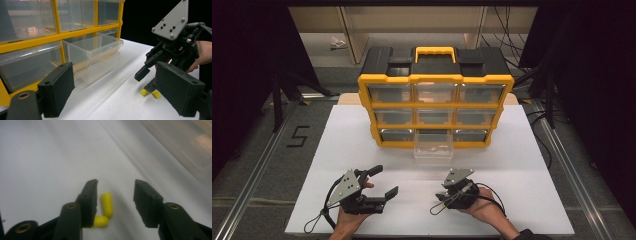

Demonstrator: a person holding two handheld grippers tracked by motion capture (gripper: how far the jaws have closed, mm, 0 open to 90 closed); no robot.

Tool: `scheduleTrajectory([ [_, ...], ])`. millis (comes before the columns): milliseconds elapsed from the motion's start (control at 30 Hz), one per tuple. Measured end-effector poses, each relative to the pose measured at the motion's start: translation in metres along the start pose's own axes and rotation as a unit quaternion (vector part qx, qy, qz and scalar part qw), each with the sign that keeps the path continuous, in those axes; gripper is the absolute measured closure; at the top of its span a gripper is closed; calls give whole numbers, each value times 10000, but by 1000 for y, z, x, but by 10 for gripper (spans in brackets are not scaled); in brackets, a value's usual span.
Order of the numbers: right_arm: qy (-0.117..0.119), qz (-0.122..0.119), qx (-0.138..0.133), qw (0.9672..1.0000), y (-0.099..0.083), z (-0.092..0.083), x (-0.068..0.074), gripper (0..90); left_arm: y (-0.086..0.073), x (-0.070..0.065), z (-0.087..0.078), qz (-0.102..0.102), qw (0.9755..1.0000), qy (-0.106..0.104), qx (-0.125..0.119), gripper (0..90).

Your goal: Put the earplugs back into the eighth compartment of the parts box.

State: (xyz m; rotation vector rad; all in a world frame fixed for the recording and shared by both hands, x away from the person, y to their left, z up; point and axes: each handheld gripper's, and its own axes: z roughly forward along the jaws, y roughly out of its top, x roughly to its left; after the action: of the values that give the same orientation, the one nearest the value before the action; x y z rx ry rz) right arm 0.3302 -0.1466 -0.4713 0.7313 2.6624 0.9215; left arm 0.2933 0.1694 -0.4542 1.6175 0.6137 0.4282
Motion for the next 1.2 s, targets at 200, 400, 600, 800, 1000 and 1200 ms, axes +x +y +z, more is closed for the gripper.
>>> scheduleTrajectory([
  [200,97,-52,186,9998,2,6,-1,671,0,1,0,-18,10000,20,13,159],
  [400,211,-60,415,9989,3,10,1,796,0,0,1,11,10000,34,55,161],
  [600,167,-103,296,9994,6,8,2,819,0,-2,-1,83,9999,80,90,161],
  [800,29,-48,-71,10000,10,-2,0,818,0,-3,-3,68,9999,100,64,162],
  [1000,-102,-69,-468,9988,13,-10,0,815,0,-3,-4,68,9999,95,60,162],
  [1200,-200,38,-816,9965,17,-18,-4,815,0,-2,-4,62,9999,112,55,163],
])
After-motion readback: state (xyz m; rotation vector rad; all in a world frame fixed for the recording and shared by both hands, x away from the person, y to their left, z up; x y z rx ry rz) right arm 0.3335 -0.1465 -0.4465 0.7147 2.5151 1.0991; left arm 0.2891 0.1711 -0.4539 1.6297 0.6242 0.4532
